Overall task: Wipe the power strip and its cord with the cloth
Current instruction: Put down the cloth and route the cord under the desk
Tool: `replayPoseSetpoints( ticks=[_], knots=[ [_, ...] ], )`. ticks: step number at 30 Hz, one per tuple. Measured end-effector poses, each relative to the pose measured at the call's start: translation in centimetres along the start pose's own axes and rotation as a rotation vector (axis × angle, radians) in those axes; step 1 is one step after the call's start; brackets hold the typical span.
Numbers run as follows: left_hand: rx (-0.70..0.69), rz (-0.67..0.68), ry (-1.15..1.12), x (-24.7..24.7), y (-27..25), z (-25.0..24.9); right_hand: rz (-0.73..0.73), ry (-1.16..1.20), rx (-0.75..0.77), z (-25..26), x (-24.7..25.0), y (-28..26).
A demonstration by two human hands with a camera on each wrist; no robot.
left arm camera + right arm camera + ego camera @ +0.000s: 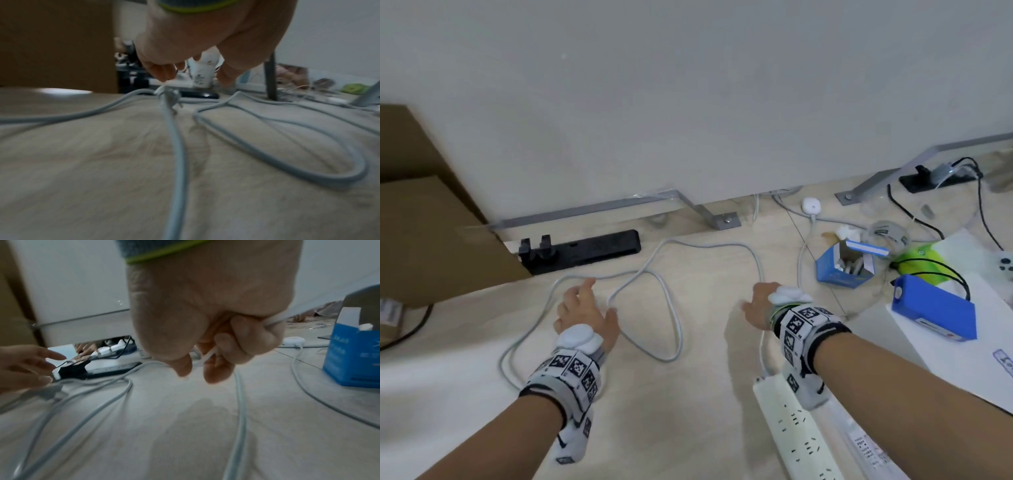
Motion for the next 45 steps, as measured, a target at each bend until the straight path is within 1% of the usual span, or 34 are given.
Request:
replayPoseSetpoints(
  ticks=[2,4,7,10,11,13,14,16,19,21,24,28,29,31,34,37,39,41,42,43,44,45],
  knots=[
    [-0.108,0.053,-0.003,-0.8,-0.2,-2.6,-0.019,-0.025,-0.031,0.5,1.9,1.5],
    [-0.143,0.106,-0.029,-1.5,0.0,-4.8,-0.007,-0.019,-0.038,0.7,2.5,2.9],
    [-0.095,0.170,-0.012,-2.3,1.3,-6.8,-0.053,0.086,0.016,0.7,1.9,4.9],
    [-0.015,0.258,0.078,-3.3,3.4,-7.8,-0.025,0.137,0.038,1.0,2.2,6.9],
    [-0.012,0.281,0.097,-3.8,4.1,-8.2,-0.036,0.168,0.050,1.0,2.3,7.6],
    [-0.038,0.309,0.118,-4.6,5.3,-9.5,-0.121,0.243,0.100,1.1,2.4,9.2],
    [-0.062,0.317,0.125,-5.0,5.8,-10.3,-0.186,0.290,0.104,0.9,2.5,9.9],
    [-0.097,0.322,0.131,-5.8,6.6,-11.8,-0.268,0.352,0.068,0.3,2.7,11.0],
    [-0.069,0.339,0.105,-7.0,7.6,-13.3,-0.290,0.396,0.008,-0.5,2.7,12.3],
    [-0.064,0.319,0.105,-7.5,8.3,-14.3,-0.316,0.474,-0.011,-0.9,2.7,13.0],
    [-0.144,0.311,0.076,-8.3,8.2,-16.5,-0.408,0.572,-0.019,-2.2,2.6,13.9],
    [-0.245,0.315,-0.116,-8.8,6.6,-18.9,-0.469,0.604,-0.146,-3.9,3.1,14.2],
    [-0.260,0.316,-0.140,-9.0,6.5,-19.2,-0.487,0.613,-0.160,-4.1,3.3,14.3],
    [-0.285,0.310,-0.197,-9.3,6.6,-20.2,-0.504,0.600,-0.132,-4.2,4.0,14.9],
    [-0.258,0.312,-0.327,-9.3,6.8,-21.0,-0.531,0.600,-0.056,-3.6,5.6,15.7],
    [-0.244,0.327,-0.421,-9.4,6.4,-21.3,-0.587,0.624,-0.014,-2.5,7.2,16.6],
    [-0.221,0.314,-0.511,-9.3,6.1,-21.5,-0.593,0.629,0.011,-1.3,7.9,17.4],
    [-0.070,0.354,-0.644,-9.7,6.7,-21.6,-0.560,0.571,0.031,-0.3,8.7,18.5],
    [0.009,0.381,-0.669,-10.2,7.2,-21.5,-0.525,0.536,0.032,0.0,9.0,19.0],
    [0.055,0.404,-0.661,-10.6,7.7,-21.5,-0.485,0.508,0.034,0.3,9.3,19.5],
    [0.062,0.413,-0.634,-10.8,8.2,-21.7,-0.444,0.505,0.035,0.4,9.4,19.9],
    [0.031,0.404,-0.582,-10.8,8.5,-22.1,-0.407,0.528,0.042,0.5,9.4,20.2]
  ],
)
Point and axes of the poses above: each hand's wrist, its own y-axis towards the middle knuckle, its own x-axis out of the back of the hand, z = x × y, the point moved 6 cm from there along y, towards the middle knuckle, and after that the axes turned 15 degrees about x, right-handed, at the moved point
